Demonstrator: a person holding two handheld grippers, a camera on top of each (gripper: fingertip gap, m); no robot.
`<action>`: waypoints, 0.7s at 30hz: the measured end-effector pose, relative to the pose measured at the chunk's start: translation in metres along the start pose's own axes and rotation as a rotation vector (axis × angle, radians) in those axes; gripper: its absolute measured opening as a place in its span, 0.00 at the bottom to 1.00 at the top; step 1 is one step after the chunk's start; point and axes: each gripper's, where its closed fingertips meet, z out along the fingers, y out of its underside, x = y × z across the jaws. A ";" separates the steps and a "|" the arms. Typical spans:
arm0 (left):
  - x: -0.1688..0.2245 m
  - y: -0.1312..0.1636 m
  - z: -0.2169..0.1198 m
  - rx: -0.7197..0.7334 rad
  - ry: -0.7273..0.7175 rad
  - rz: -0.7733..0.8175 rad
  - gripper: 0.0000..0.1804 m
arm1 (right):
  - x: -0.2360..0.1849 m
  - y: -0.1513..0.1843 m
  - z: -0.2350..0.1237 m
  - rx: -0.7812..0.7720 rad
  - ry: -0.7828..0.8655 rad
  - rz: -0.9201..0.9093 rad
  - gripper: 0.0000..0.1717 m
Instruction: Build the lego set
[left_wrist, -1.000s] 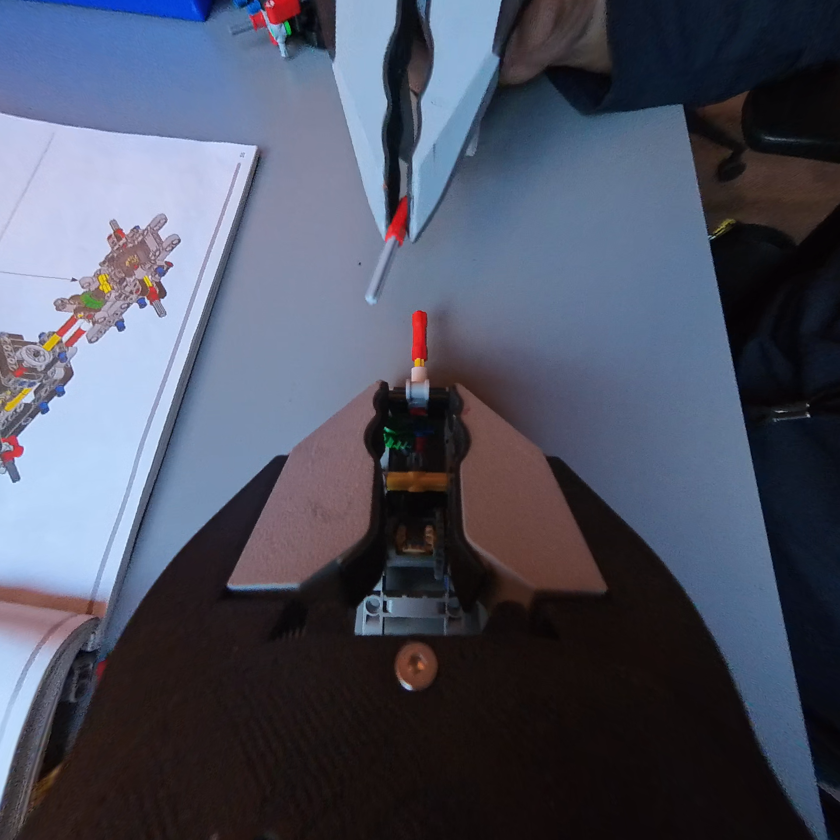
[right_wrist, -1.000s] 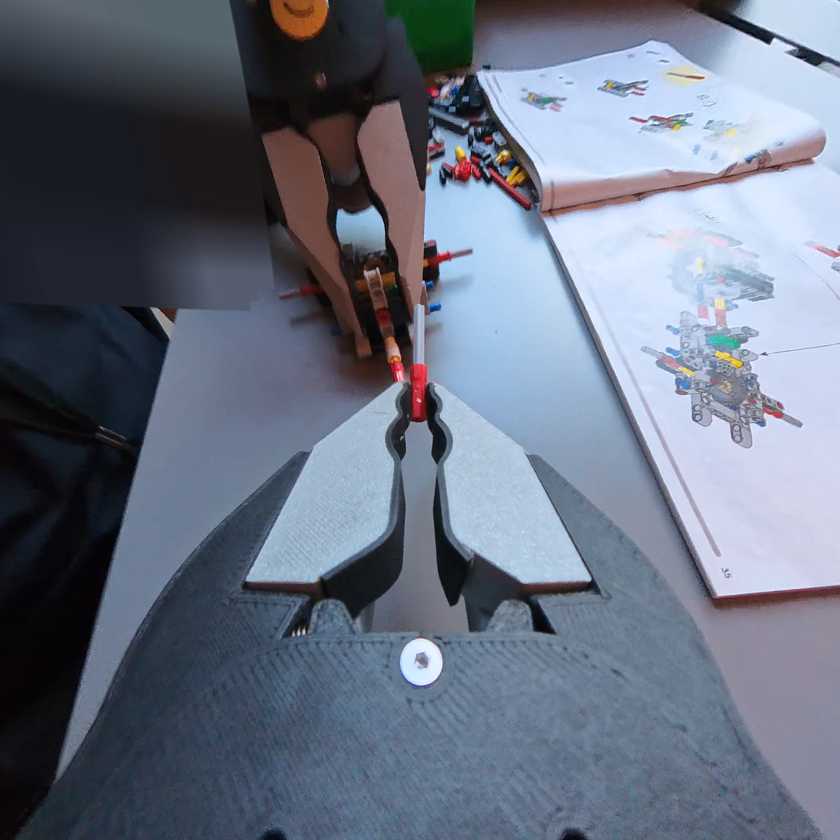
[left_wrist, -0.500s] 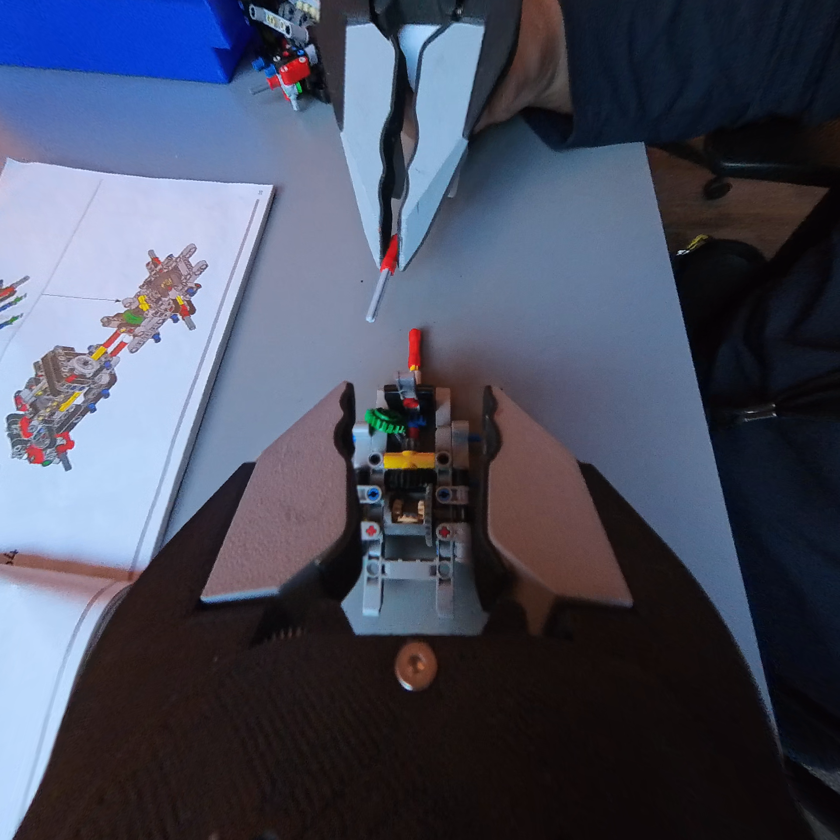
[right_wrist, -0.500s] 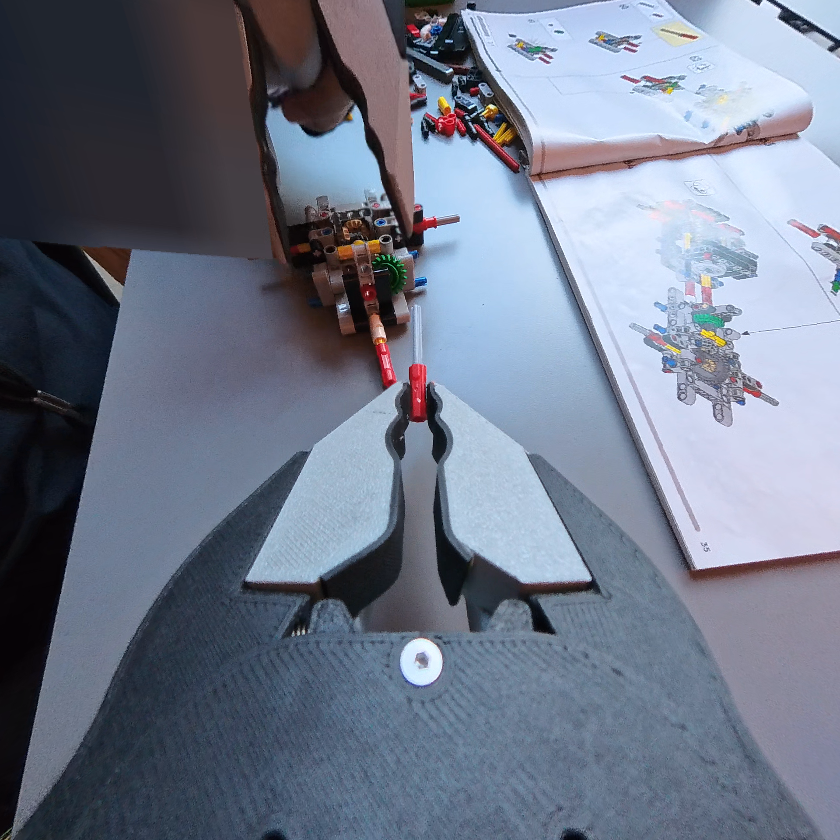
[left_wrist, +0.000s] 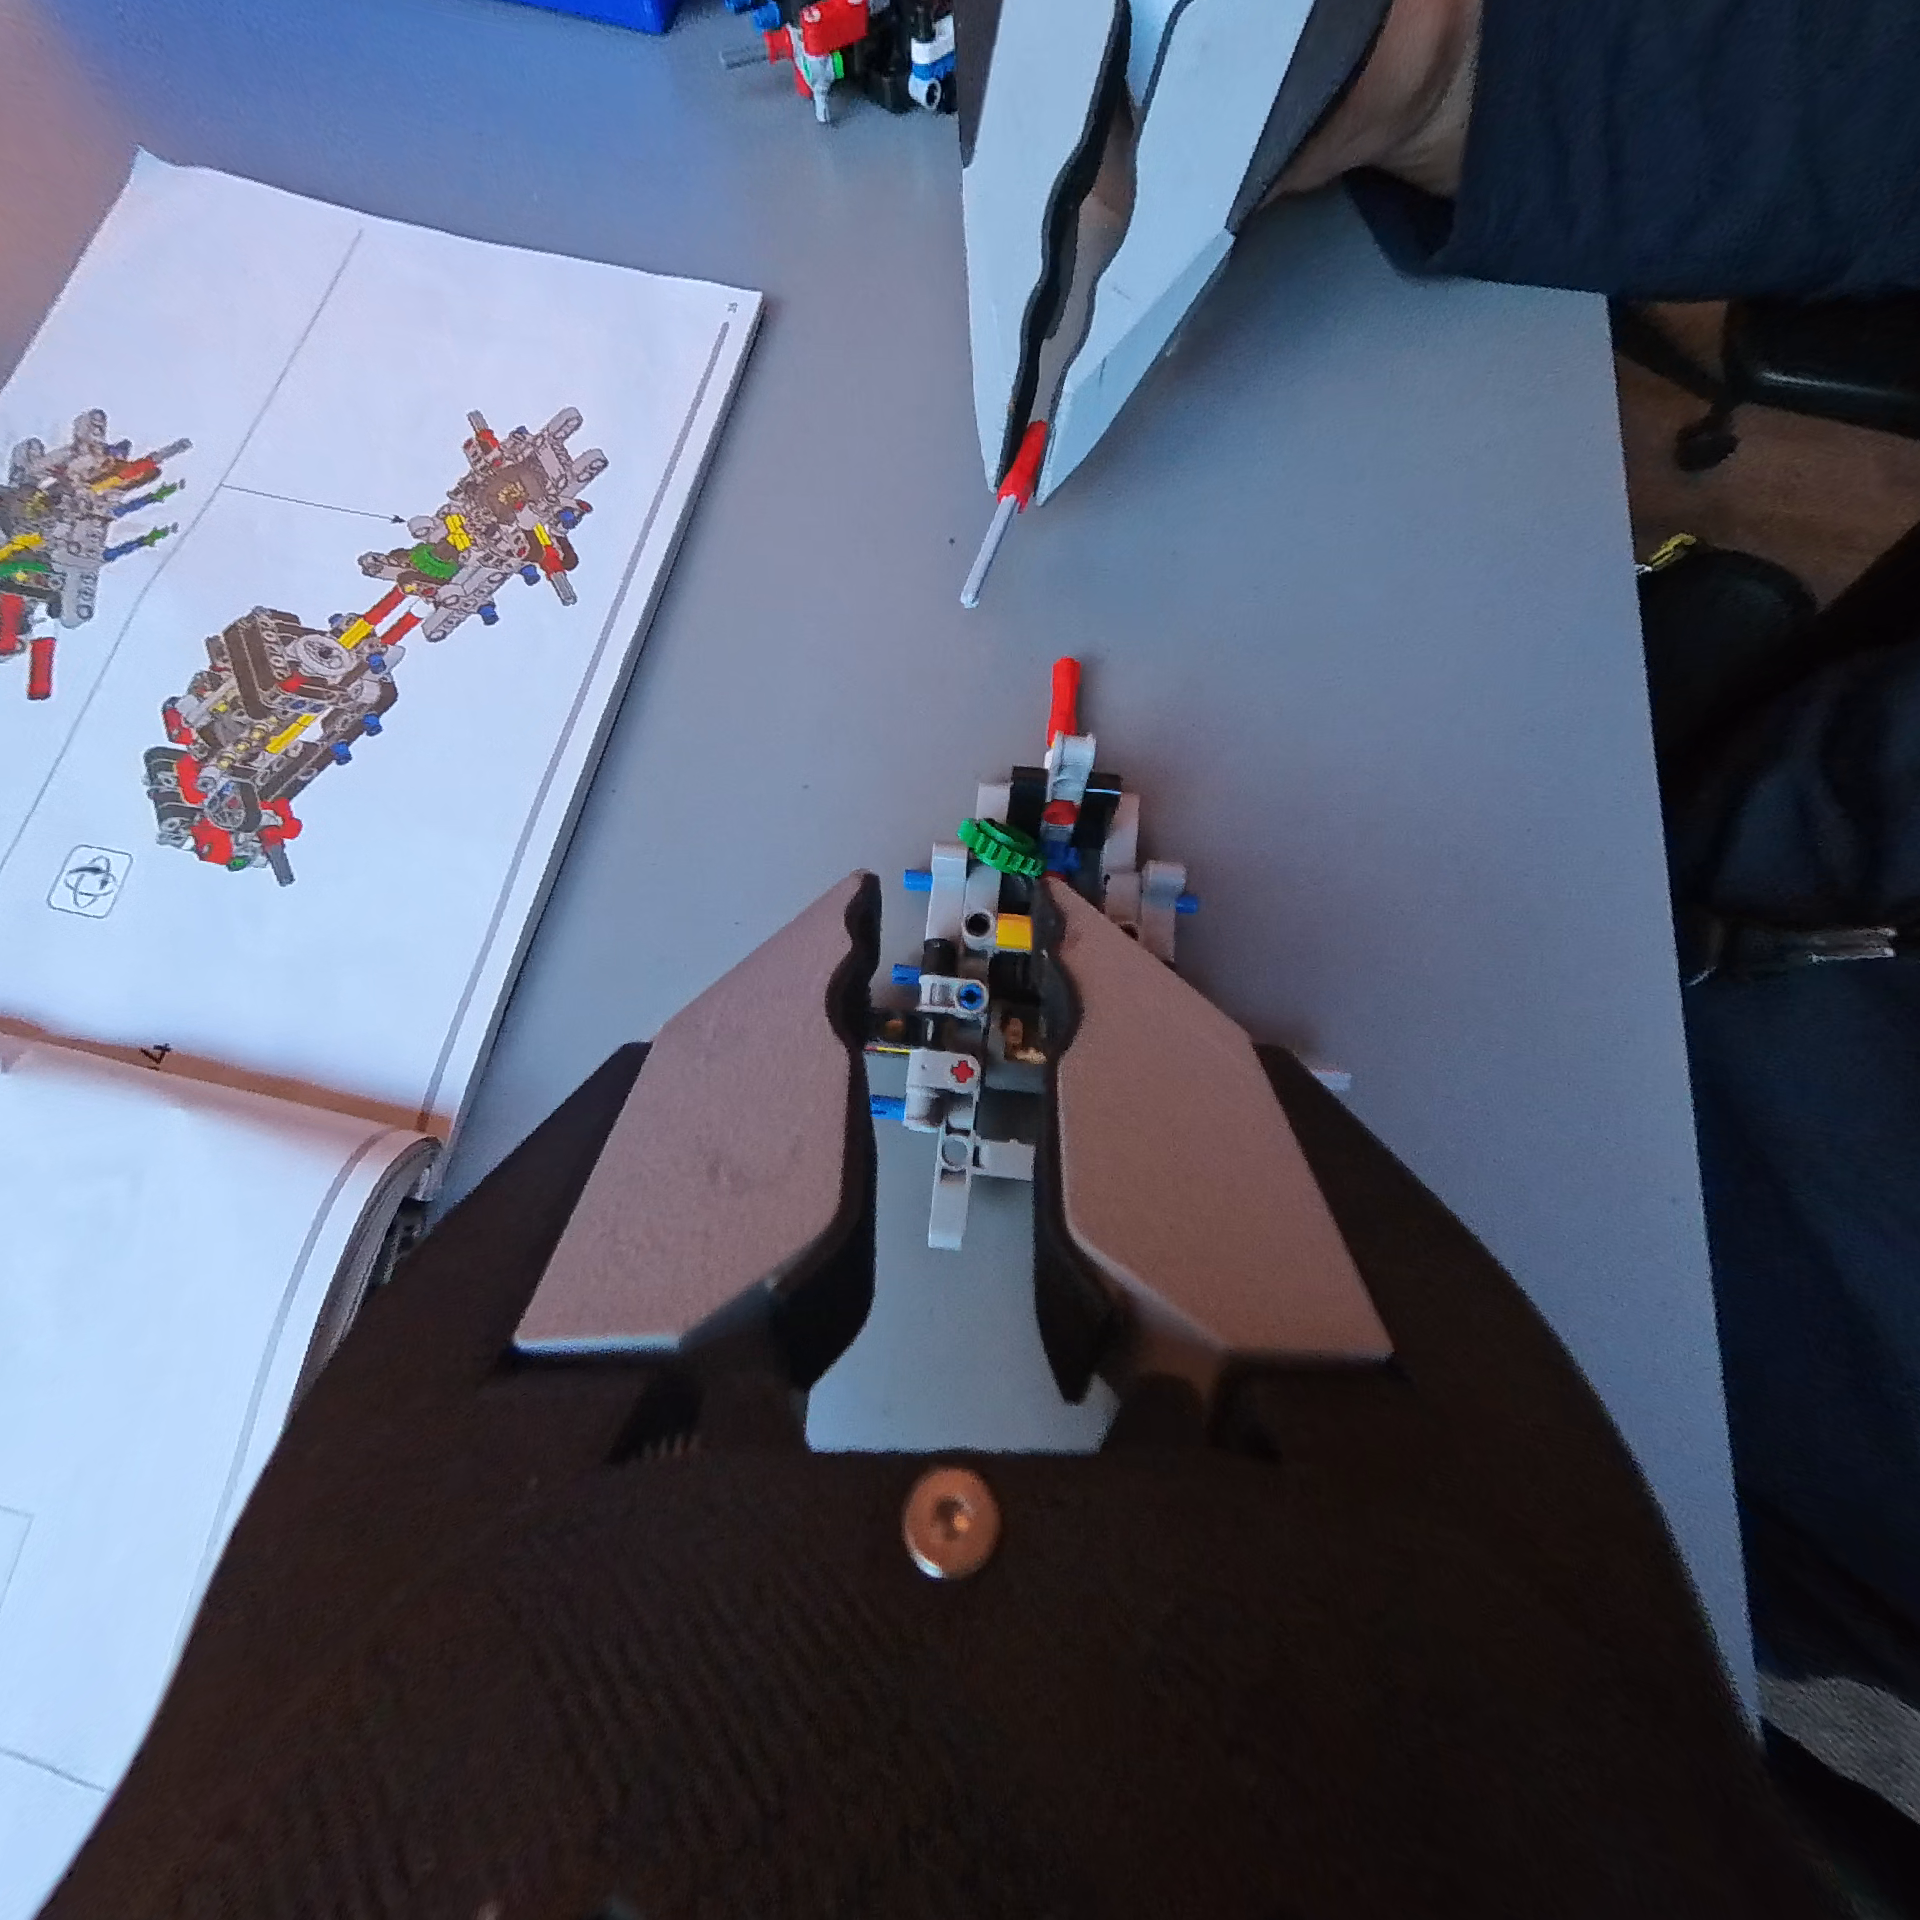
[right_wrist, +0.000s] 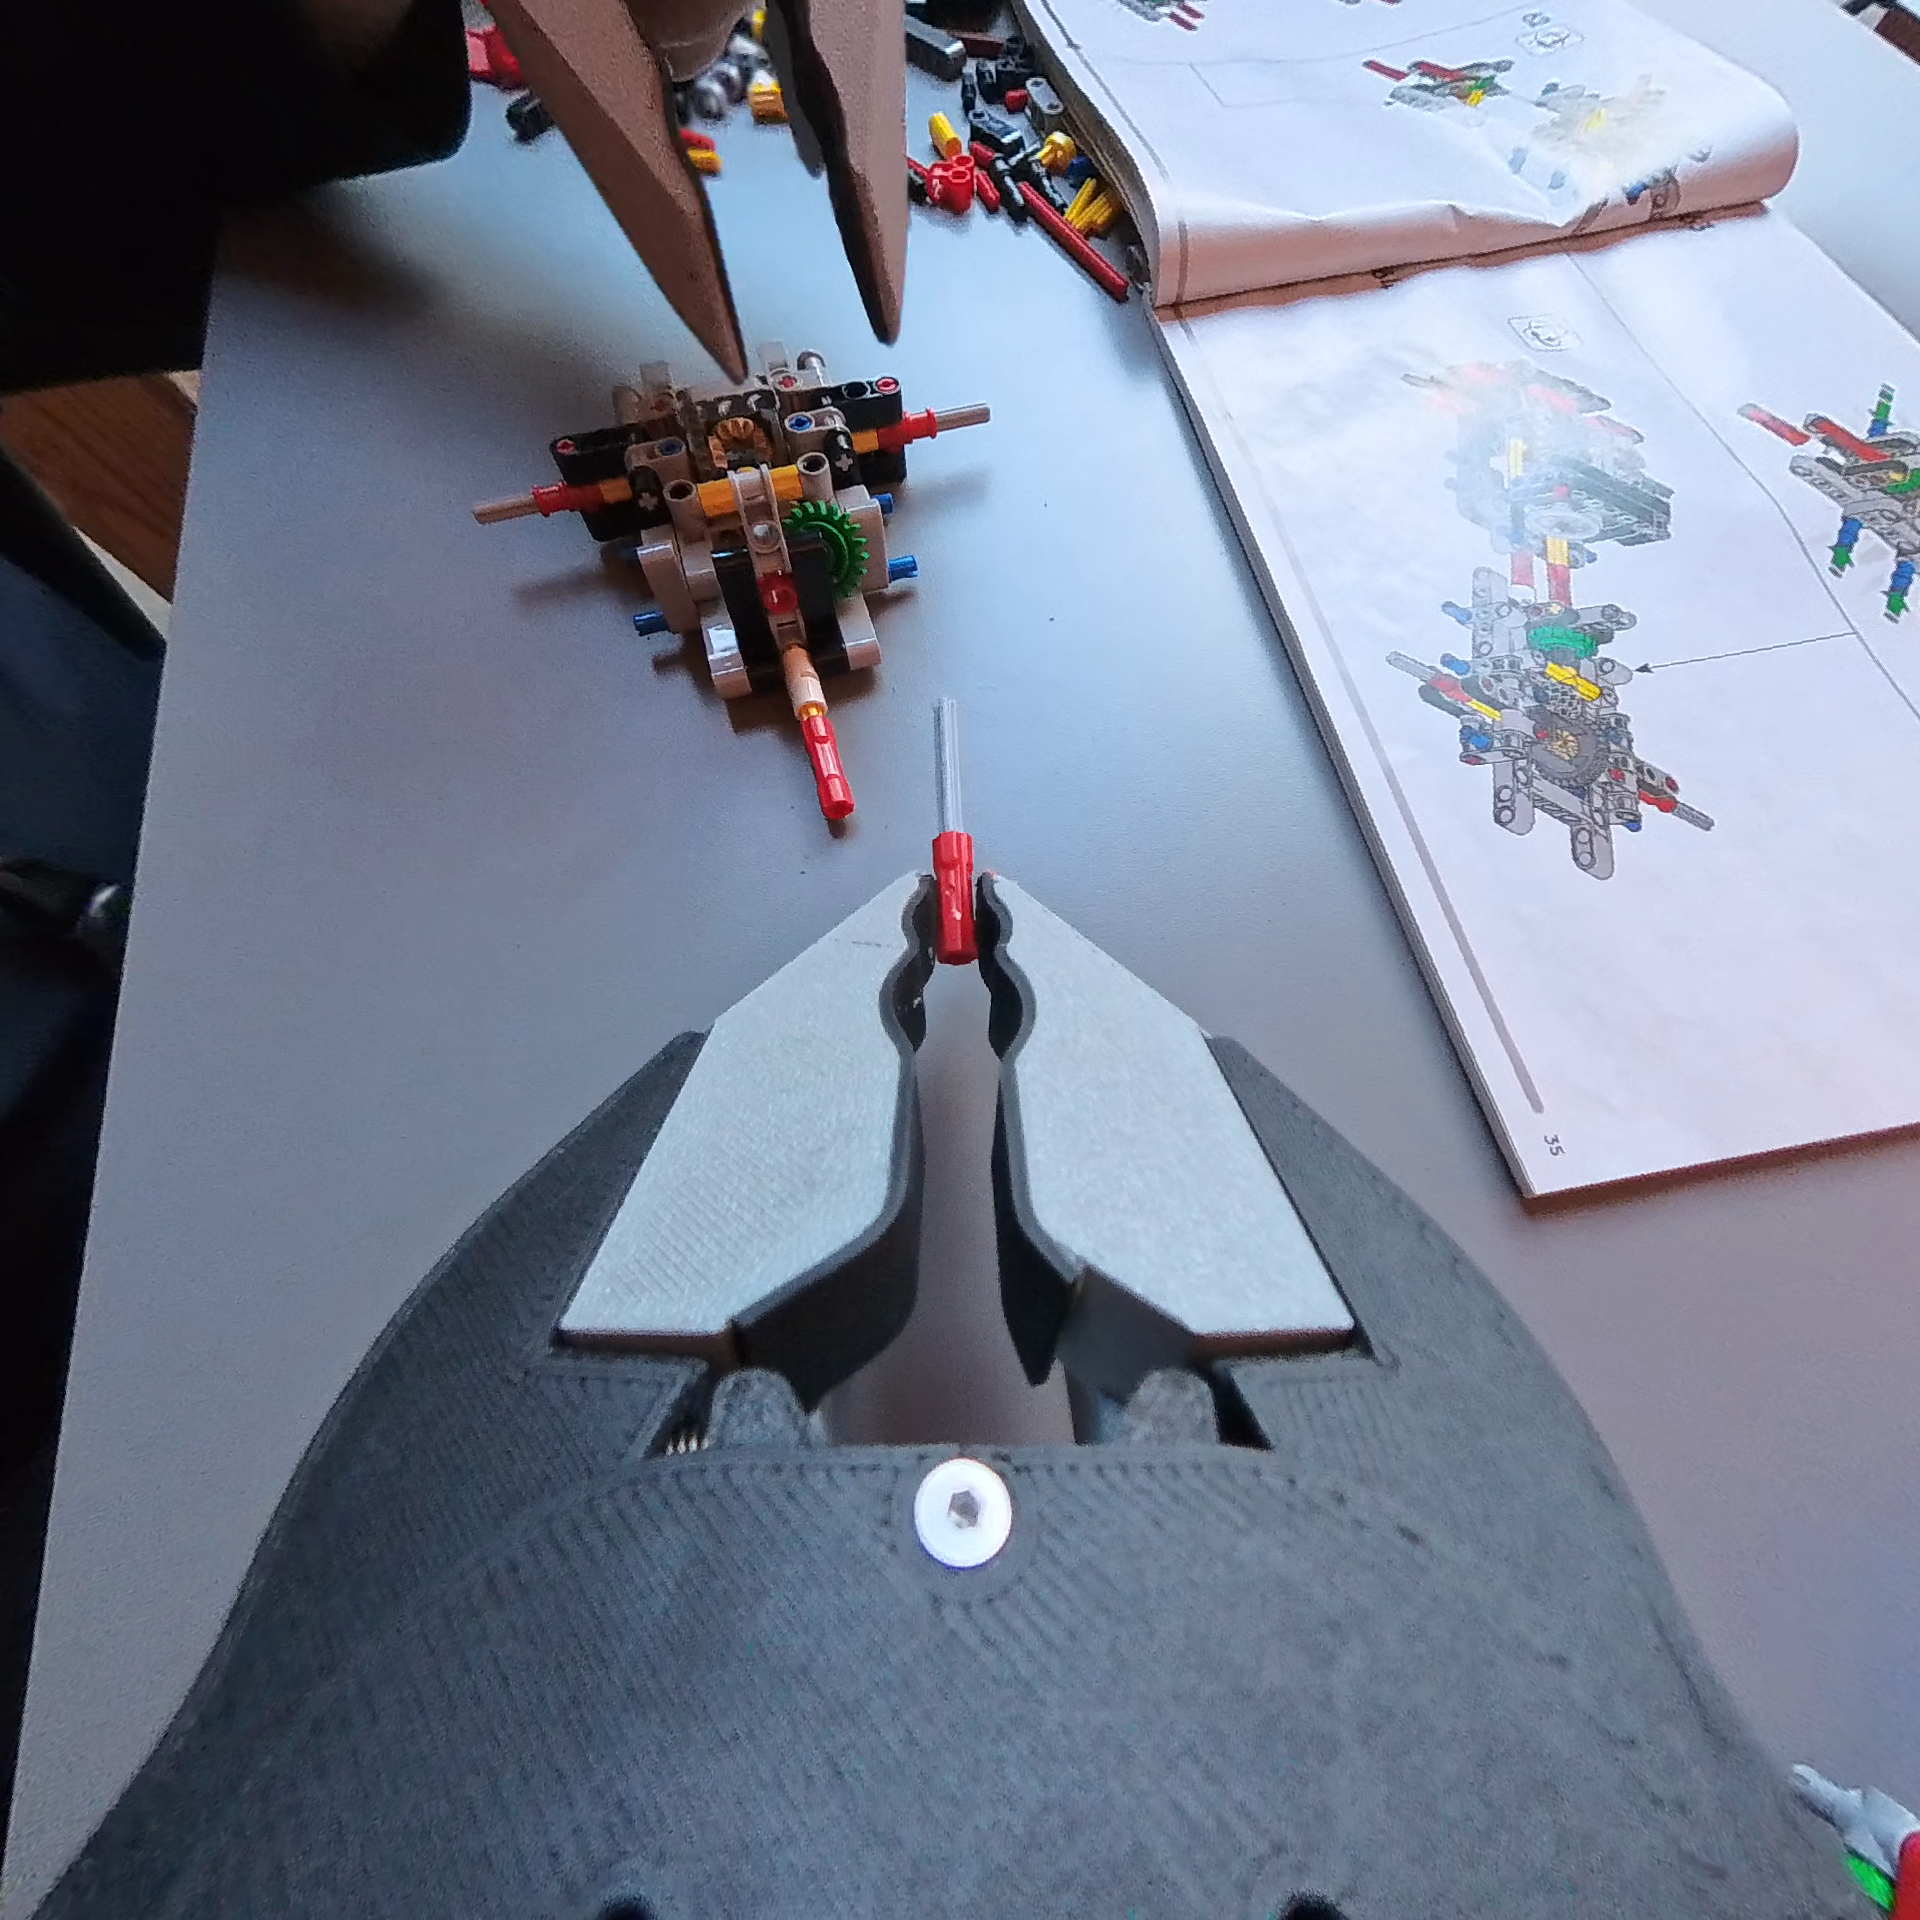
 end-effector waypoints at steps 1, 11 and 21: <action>0.002 0.001 0.002 -0.012 0.010 -0.003 0.14 | 0.000 0.000 0.000 -0.001 0.005 -0.002 0.02; 0.001 0.004 0.017 -0.130 0.047 0.083 0.15 | 0.001 0.016 0.003 -0.091 0.063 -0.041 0.02; 0.009 0.011 0.039 -0.277 0.173 0.162 0.12 | 0.000 0.022 0.006 -0.131 0.066 -0.047 0.05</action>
